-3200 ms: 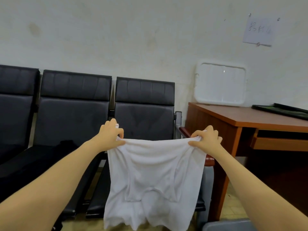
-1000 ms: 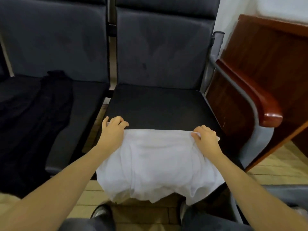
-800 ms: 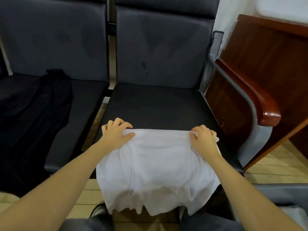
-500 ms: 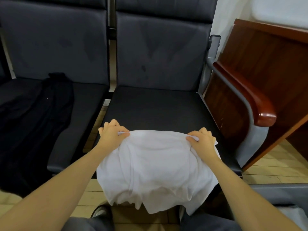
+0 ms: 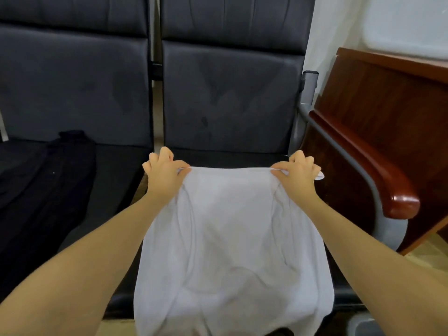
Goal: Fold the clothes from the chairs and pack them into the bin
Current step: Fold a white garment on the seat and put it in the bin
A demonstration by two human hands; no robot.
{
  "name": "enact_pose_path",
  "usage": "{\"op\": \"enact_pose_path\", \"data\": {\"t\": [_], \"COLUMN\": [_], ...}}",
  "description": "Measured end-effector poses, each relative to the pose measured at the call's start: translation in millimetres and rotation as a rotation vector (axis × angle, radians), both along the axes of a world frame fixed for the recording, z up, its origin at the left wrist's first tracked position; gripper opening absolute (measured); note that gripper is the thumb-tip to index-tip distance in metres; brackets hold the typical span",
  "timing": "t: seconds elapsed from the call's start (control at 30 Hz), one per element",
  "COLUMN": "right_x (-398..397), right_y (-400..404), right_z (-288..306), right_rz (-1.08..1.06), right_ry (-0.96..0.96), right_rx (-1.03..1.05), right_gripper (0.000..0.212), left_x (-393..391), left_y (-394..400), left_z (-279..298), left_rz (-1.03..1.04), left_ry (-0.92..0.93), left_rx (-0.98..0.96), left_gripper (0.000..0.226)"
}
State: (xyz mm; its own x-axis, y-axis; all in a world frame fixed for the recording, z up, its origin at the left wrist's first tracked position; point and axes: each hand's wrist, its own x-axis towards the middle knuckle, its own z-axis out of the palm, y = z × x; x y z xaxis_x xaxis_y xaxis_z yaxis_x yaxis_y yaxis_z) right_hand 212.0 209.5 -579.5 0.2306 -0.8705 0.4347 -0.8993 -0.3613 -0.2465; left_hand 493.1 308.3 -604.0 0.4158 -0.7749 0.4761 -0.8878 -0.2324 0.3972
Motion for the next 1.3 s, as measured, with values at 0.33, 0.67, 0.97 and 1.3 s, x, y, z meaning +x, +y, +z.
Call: {"op": "enact_pose_path", "data": {"t": [0.33,0.67,0.97,1.3], "right_x": [20,-18,-47,-75], "right_y": [-58,30,123,195], "right_z": [31,8,-39,-74], "right_rz": [0.012,0.029,0.028,0.067], "right_ry": [-0.179,-0.224,0.109,-0.032], "right_rx": [-0.311,-0.167,0.304,0.245], "right_gripper": [0.009,0.009,0.025,0.042], "left_x": [9,-7,-33,-63], "left_y": [-68,13,111,183], "left_z": [51,27,-19,-55], "left_rz": [0.073,0.035,-0.124,-0.253], "left_ry": [-0.057,-0.07,-0.184,0.003], "left_rx": [-0.242,-0.231,0.475,0.374], "left_gripper": [0.014,0.01,0.041,0.069]}}
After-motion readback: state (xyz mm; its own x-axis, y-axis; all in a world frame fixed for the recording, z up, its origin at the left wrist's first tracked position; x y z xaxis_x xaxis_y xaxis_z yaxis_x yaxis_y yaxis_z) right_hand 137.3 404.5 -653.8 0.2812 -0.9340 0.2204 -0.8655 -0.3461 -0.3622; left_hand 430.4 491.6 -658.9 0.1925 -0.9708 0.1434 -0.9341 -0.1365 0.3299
